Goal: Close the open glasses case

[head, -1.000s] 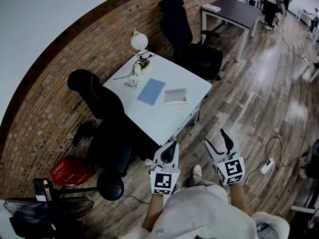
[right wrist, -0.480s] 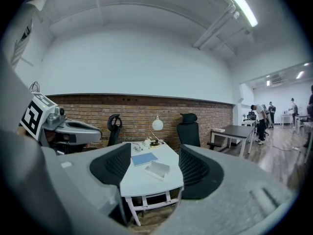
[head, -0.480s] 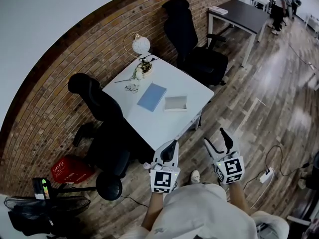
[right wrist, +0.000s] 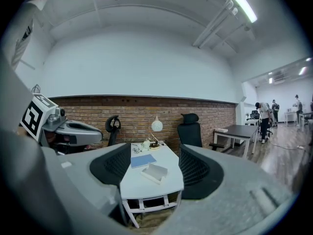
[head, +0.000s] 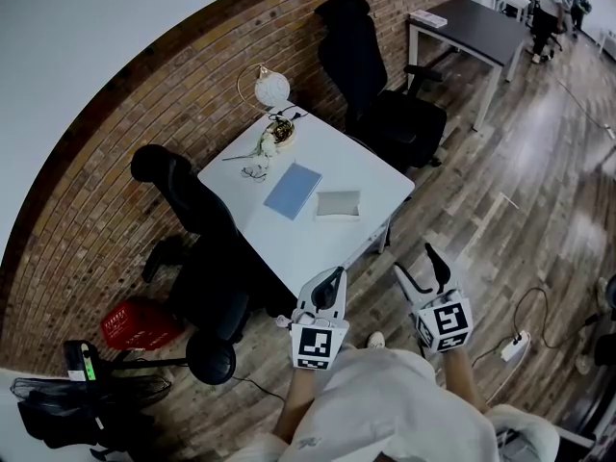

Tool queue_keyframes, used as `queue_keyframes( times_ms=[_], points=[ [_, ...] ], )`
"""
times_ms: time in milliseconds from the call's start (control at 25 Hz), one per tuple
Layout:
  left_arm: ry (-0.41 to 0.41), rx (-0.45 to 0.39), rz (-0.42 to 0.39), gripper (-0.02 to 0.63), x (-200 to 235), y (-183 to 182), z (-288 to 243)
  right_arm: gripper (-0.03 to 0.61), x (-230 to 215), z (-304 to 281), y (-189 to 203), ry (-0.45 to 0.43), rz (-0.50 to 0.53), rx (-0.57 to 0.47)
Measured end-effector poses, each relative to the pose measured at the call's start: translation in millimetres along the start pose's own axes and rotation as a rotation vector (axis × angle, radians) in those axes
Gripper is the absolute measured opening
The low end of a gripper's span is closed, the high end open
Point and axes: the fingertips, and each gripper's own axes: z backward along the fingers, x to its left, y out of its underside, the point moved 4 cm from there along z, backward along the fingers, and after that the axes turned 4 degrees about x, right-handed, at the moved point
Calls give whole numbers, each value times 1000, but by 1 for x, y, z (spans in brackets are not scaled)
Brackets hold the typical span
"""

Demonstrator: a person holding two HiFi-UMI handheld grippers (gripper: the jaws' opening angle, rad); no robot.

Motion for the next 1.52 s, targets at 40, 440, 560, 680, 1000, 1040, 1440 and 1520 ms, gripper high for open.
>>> queue_keyframes(
  times_ms=[40, 440, 560, 680, 1000, 1040, 1440, 1520],
  points=[
    [-2, 1, -1, 5, 0, -1, -2, 307, -1, -2, 0, -3, -1, 0],
    [-20, 8, 6, 5, 7, -1, -13, 305, -8, -18, -5, -27, 5, 3],
    [-24, 6, 10, 5, 11, -1, -21, 305, -13, -24, -4, -24, 5, 7],
    [-22, 2, 10, 5, 16, -2, -29, 305, -18, -32, -6, -18, 6, 7],
    [-10, 4, 10, 5, 32, -2, -57, 305, -33, -57, -8, 0, 0, 14],
    [-8, 5, 11, 5, 34, -3, -61, 305, -35, -61, -9, 2, -1, 17],
    [-4, 27, 16, 5, 62, -5, -104, 305, -57, -108, -13, 3, -12, 35],
    [1, 33, 18, 5, 67, -6, -113, 305, -63, -117, -16, 6, -15, 38]
  ],
)
